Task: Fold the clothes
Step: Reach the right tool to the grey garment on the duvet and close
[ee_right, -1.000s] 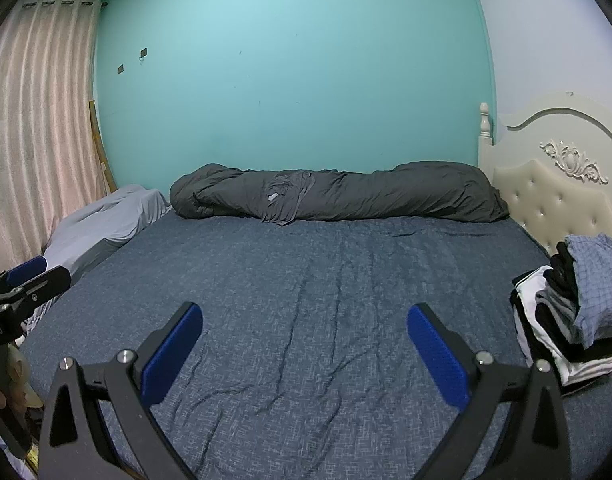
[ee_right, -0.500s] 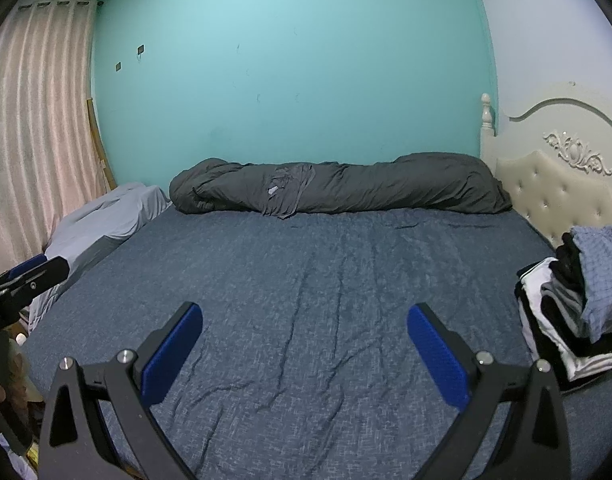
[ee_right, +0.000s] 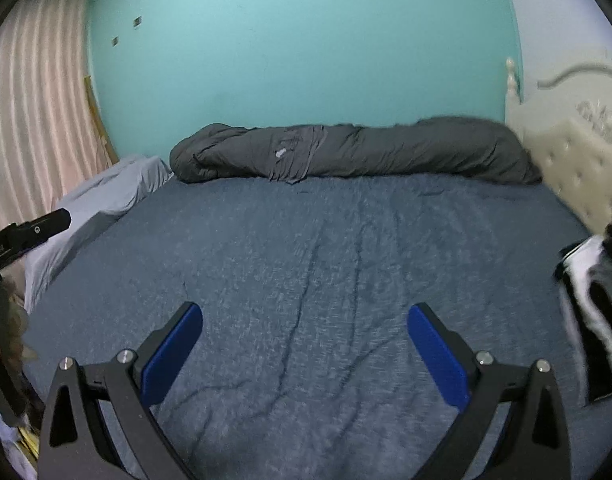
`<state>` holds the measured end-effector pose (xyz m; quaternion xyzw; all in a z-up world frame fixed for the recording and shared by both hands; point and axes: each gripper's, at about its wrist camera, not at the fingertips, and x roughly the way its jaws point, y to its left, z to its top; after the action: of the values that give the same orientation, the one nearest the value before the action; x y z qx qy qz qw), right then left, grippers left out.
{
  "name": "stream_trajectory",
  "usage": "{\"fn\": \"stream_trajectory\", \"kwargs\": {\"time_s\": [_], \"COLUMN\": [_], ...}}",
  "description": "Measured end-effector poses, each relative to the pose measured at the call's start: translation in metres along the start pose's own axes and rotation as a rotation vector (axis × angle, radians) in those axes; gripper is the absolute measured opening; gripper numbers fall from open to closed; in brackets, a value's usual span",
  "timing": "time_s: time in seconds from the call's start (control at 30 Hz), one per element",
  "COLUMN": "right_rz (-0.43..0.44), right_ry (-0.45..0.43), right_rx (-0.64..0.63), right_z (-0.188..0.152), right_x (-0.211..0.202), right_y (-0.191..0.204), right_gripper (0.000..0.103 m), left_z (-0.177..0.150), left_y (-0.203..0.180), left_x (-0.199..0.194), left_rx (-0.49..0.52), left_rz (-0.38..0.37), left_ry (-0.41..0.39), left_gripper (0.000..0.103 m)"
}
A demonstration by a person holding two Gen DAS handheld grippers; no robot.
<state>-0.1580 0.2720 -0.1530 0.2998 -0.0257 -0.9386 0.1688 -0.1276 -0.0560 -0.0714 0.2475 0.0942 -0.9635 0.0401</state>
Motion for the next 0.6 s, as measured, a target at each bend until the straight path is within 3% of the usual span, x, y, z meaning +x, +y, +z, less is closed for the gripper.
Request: {"fn": "stream_trajectory", "kwargs": {"time_s": [0.3, 0.47, 0.6], "right_rz": [-0.003, 0.046, 0.089], "right_ry": [0.027, 0.056, 0.085], "right_rx": [0.011, -0.005, 0.019], "right_z": [0.026, 0.045, 0.057], "right_x": [0.179, 0.261, 0.315], "right_y": [-0.028, -0.032, -0.029], "right_gripper": [0.103, 0.103, 0.103], "left_z": [0.018, 0.028, 0.041], "left_y": [0.035, 0.049, 0.068], "left_x": [0.180, 0.259, 0.300], "left_rx": [-0.080, -0.097, -0.166], "left_rz": [-0.015, 0.020, 0.060], "left_ry": [0.025, 0.056, 0.098], "left_gripper": [0.103, 0.103, 0.103]}}
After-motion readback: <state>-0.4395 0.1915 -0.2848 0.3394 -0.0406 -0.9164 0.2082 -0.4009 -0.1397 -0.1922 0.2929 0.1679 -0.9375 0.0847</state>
